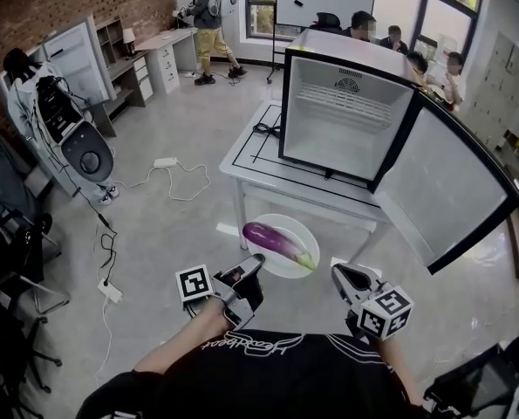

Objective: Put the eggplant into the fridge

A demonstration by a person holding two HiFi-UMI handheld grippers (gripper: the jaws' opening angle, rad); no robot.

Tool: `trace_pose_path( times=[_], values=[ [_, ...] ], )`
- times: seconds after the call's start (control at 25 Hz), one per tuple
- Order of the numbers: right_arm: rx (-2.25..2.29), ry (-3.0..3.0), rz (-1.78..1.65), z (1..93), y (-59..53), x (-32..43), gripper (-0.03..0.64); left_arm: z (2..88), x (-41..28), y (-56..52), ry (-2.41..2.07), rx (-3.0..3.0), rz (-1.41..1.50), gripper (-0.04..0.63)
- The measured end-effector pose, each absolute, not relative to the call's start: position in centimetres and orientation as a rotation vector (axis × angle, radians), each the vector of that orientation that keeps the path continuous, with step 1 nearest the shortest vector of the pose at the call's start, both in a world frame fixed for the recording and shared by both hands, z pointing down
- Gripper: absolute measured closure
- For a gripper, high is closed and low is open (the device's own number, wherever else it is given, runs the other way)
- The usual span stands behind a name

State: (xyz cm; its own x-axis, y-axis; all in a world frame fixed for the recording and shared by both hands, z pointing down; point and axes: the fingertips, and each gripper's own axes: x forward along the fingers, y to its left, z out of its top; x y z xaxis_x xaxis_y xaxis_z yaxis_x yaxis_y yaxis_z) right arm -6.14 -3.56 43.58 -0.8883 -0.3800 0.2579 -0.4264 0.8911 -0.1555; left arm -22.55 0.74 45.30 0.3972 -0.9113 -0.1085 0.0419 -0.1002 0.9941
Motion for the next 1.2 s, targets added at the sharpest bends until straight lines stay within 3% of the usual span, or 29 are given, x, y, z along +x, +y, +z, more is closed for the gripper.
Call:
trace_pose_path(
  times=[0.64,1.2],
  values=[
    [0.683,-2.849,0.400,44.0,-5.5,-5.6,0.611,46.4,-21.4,-1.7,-0.824,1.426,-0.922,0.578],
    [0.710,-2.855,0.430,45.7,-17.1,-5.4,0.610,47.6,-21.7,-11.9,-0.873,1.403,-0.912,0.578]
  ],
)
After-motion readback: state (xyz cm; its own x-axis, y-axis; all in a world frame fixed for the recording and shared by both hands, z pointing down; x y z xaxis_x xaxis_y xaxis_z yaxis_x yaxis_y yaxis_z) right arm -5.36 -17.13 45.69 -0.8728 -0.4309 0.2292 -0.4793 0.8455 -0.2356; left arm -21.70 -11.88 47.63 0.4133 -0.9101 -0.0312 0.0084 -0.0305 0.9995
